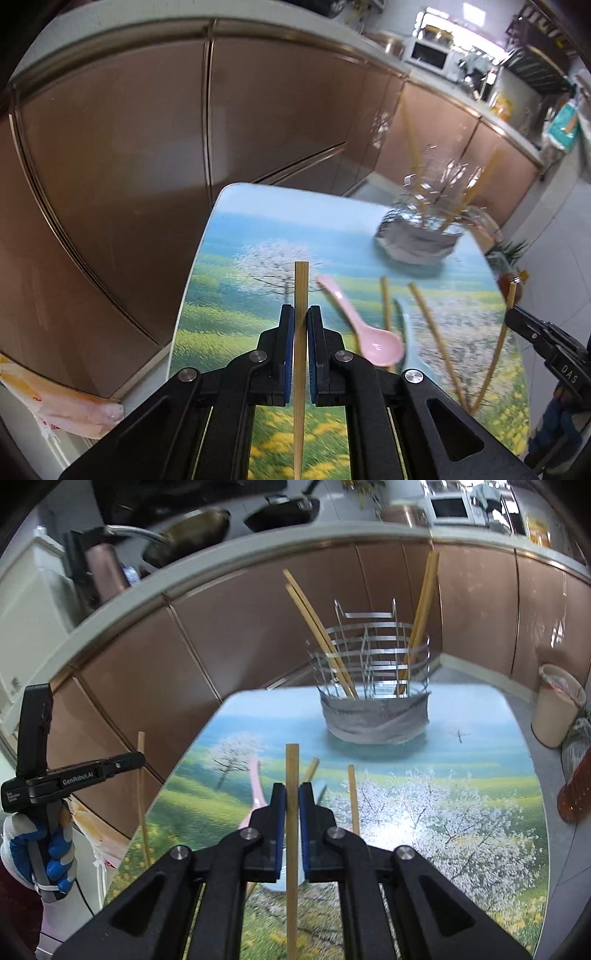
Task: Organize utensils
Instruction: 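Lift both held chopsticks and carry them over the wire holder, then open the left tool into the holder while the right tool releases its chopstick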
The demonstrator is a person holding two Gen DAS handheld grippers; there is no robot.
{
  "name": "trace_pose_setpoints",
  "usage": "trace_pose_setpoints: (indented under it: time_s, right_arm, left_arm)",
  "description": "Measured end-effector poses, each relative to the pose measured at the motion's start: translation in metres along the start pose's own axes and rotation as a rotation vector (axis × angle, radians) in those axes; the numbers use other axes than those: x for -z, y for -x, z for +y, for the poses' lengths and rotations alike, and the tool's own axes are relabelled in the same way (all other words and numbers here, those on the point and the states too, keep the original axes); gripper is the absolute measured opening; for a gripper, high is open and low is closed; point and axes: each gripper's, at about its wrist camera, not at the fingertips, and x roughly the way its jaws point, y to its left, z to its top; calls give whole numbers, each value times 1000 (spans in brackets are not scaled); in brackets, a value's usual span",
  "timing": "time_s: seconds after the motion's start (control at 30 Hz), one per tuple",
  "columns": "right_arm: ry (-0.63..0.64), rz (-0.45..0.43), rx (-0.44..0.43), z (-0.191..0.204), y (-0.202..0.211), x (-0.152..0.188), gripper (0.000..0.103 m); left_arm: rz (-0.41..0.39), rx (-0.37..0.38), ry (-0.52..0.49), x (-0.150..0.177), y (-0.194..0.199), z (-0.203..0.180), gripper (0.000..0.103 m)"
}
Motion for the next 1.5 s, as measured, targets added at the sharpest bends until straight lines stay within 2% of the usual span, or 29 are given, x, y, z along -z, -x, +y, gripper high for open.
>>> trace_pose_setpoints:
  time_s: [0.2,0.37,0.57,0.7,0.8,0.93,1.03,1.17,1.33,1.43,1.5]
  right_arm:
    - [23,-82,-10,16,44,3,6]
    - [50,-166,-15,26,77,-17,6]
    - [98,-305,-2,29,115,-88,6]
    - [131,-395,14,27,127,-141,6]
    - [145,-448,28,21,124,-176,6]
    - [164,-501,69,8,108,-209,6]
    - [170,-524,104,-7,82,-225,6]
    - [156,-532,135,-31,44,-229,6]
    - [127,-538,149,-57,-2,-217,6]
    - [121,-525,164,-67,-23,-207,6]
    - [117,-511,163,-71,-34,-198,6]
  left_arm:
    - [-72,43,-22,6,38,-23,6]
    - [-160,98,-47,-15,75,-48,6]
    - [-305,177,-54,-79,112,-83,6]
    - [-391,215,-59,-128,117,-108,6]
    - [-442,257,-47,-165,105,-126,6]
    - [-497,268,-40,-199,74,-145,6]
    - [-519,263,-20,-211,41,-152,6]
    - [-531,227,-3,-215,-6,-157,6]
    - [-544,164,9,-206,-59,-160,6]
    - [-583,128,-10,-194,-77,-161,6]
    - [-577,125,-10,-192,-87,-163,6]
